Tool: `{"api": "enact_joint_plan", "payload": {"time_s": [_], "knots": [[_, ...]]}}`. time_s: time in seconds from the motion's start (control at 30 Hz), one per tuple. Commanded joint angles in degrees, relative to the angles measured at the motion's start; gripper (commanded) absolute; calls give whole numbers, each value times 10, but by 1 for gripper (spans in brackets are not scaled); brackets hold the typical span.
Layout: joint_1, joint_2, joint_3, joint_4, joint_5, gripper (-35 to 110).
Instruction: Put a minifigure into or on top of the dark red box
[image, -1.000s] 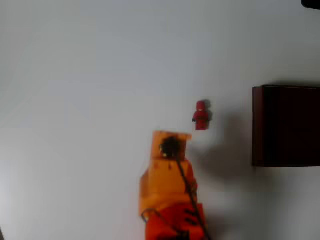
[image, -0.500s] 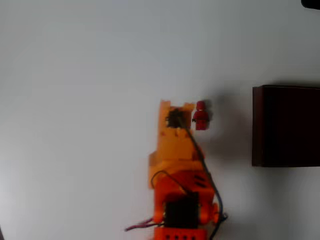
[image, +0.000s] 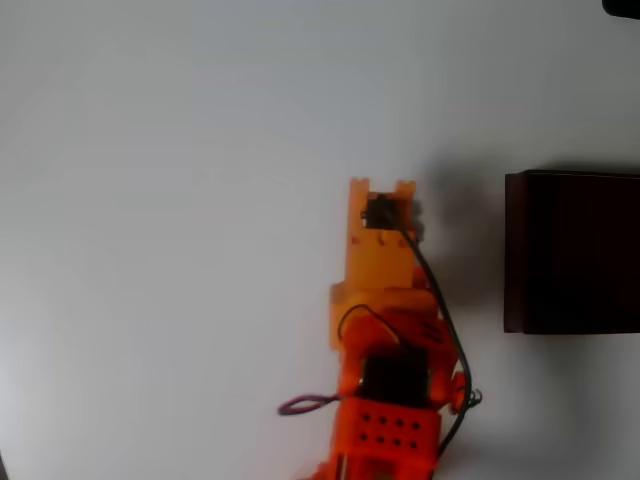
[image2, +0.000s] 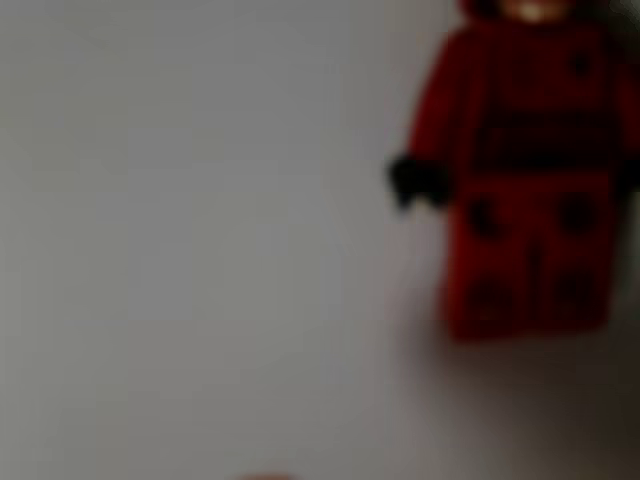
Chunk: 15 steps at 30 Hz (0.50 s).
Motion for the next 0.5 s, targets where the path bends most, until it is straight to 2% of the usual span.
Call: {"api": "enact_joint_plan", "payload": {"time_s": [0.0,0.47], "knots": [[15,-6,-26,-9,0,20],[17,-70,-50,-39,9,20]]}}
